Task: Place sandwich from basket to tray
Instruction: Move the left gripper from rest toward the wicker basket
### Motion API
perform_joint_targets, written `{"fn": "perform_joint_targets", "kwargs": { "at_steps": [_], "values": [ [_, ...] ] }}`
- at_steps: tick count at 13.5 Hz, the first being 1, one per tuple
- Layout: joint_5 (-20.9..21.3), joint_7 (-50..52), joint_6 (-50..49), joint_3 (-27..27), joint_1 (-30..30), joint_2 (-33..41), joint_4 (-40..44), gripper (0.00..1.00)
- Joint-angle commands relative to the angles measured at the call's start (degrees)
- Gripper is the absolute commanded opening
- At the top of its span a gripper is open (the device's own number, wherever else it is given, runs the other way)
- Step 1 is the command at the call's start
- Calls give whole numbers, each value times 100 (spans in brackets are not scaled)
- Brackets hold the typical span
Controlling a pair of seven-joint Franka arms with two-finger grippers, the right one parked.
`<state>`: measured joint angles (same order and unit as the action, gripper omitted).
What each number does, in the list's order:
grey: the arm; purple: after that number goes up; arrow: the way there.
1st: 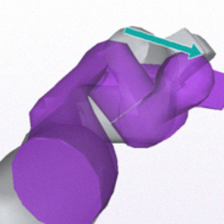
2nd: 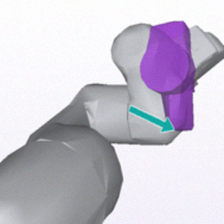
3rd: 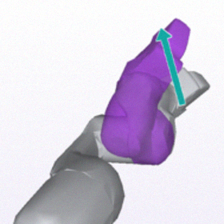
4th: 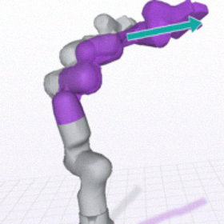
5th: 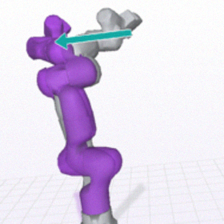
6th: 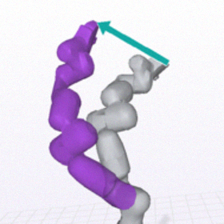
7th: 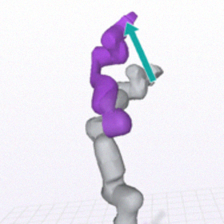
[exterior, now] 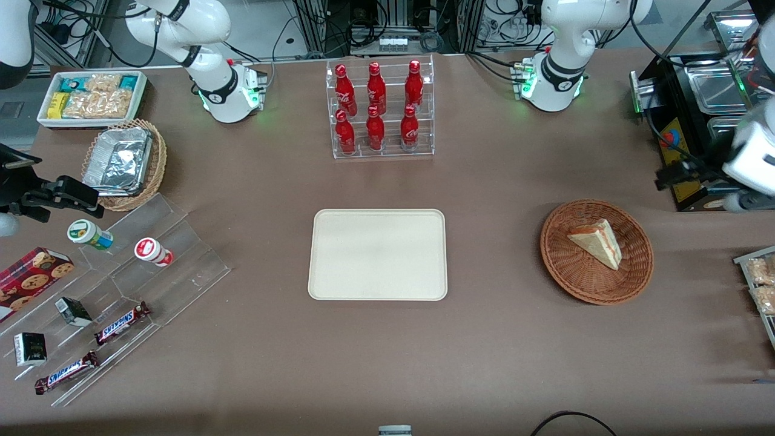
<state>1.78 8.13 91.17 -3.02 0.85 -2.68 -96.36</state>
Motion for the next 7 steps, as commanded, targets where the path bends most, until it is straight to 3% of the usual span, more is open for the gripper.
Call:
{"fn": "perform_joint_targets", "kwargs": {
  "at_steps": [1, 4, 7],
  "values": [
    [-19, 626, 689, 39, 169, -66, -557, 100],
    [-19, 1136, 1523, 39, 240, -189, -1199, 100],
    [-28, 2322, 2228, 39, 240, -540, -1692, 100]
  ]
}}
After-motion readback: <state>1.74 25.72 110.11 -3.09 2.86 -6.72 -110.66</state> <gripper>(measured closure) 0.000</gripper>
